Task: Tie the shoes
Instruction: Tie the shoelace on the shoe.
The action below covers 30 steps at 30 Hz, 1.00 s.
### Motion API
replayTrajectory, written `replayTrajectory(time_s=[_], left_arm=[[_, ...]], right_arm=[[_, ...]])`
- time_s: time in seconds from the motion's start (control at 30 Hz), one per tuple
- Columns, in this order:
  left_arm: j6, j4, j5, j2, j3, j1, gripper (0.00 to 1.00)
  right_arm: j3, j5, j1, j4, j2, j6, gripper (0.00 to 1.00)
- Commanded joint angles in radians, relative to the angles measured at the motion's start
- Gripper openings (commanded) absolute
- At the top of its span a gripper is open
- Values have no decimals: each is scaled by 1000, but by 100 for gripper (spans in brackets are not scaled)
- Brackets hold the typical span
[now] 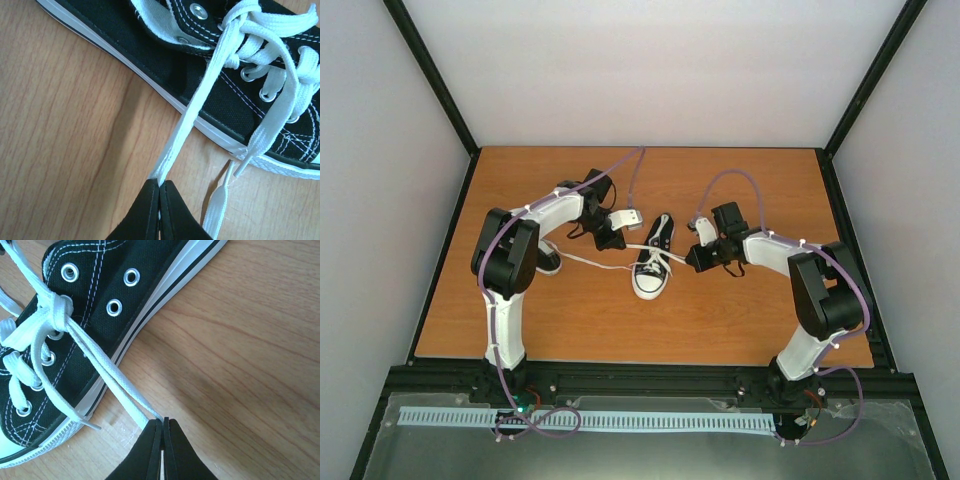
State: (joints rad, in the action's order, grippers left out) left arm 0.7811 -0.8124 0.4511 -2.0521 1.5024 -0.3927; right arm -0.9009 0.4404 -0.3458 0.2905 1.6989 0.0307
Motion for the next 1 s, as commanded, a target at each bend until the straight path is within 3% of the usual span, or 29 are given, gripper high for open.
replayTrajectory(time_s=[0.0,0.97], left_arm=[[4,-38,-69,10,9,28,1],[-2,-38,-33,15,11,29,1]], right_arm=[[18,-64,32,52,7,-17,3],[22,-63,40,56,1,-9,3]])
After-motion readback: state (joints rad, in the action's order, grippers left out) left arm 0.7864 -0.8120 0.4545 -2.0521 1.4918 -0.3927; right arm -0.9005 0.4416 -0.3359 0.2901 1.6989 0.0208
